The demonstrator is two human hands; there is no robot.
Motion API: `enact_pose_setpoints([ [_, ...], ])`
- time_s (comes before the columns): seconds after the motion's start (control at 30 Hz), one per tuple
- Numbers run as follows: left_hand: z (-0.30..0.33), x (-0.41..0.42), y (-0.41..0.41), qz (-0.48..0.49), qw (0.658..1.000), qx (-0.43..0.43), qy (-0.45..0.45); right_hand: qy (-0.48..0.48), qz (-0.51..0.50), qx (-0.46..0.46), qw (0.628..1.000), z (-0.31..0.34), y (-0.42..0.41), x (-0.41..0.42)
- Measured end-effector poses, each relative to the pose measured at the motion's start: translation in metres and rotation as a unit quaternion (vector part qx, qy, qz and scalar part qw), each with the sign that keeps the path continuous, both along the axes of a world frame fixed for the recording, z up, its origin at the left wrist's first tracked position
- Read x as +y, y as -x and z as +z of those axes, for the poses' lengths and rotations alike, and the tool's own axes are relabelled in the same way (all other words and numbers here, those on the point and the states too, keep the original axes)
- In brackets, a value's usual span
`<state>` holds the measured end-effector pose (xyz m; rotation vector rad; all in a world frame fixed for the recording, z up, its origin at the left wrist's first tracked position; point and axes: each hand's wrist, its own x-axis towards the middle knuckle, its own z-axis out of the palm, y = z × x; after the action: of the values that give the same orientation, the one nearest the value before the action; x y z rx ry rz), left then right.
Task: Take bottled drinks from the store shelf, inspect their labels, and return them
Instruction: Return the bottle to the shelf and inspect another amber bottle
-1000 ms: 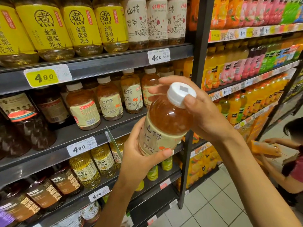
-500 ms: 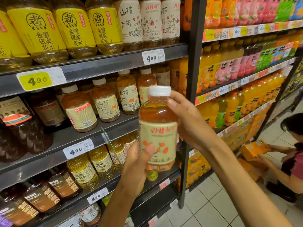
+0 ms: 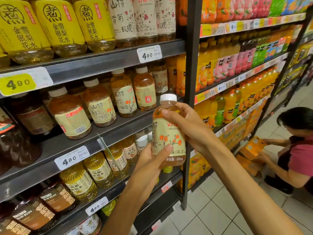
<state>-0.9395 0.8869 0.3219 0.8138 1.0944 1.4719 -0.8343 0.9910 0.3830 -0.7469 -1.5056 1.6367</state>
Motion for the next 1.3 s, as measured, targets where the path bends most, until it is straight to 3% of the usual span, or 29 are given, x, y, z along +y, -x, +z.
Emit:
enact_pose_setpoints([
  [0.2, -0.003, 0.031, -0.005, 0.002, 0.999, 0.018, -0.043, -0.035, -0.009, -0.009, 0.999, -0.001, -0.002, 0.030],
  [0.77, 0.011, 0.208, -0.007, 0.253, 0.948, 0.165, -0.098, -0.209, -0.040, -0.012, 0.977, 0.004, 0.042, 0.185],
  [0.9, 0.009, 0.222, -0.010, 0.356, 0.888, 0.284, -0.061, -0.208, -0.043, 0.043, 0.976, -0.004, 0.051, 0.192],
  [1.03, 0.006, 0.227, -0.012, 0.390, 0.821, 0.417, -0.025, -0.248, -0.045, 0.067, 0.965, -0.008, 0.056, 0.193],
  [1.2, -0.003, 0.229, -0.014, 0.465, 0.772, 0.433, -0.023, -0.255, 0.006, 0.075, 0.964, -0.015, 0.057, 0.201],
  [1.3, -0.011, 0.232, -0.013, 0.514, 0.707, 0.486, -0.028, -0.237, 0.038, 0.075, 0.968, -0.016, 0.059, 0.208],
])
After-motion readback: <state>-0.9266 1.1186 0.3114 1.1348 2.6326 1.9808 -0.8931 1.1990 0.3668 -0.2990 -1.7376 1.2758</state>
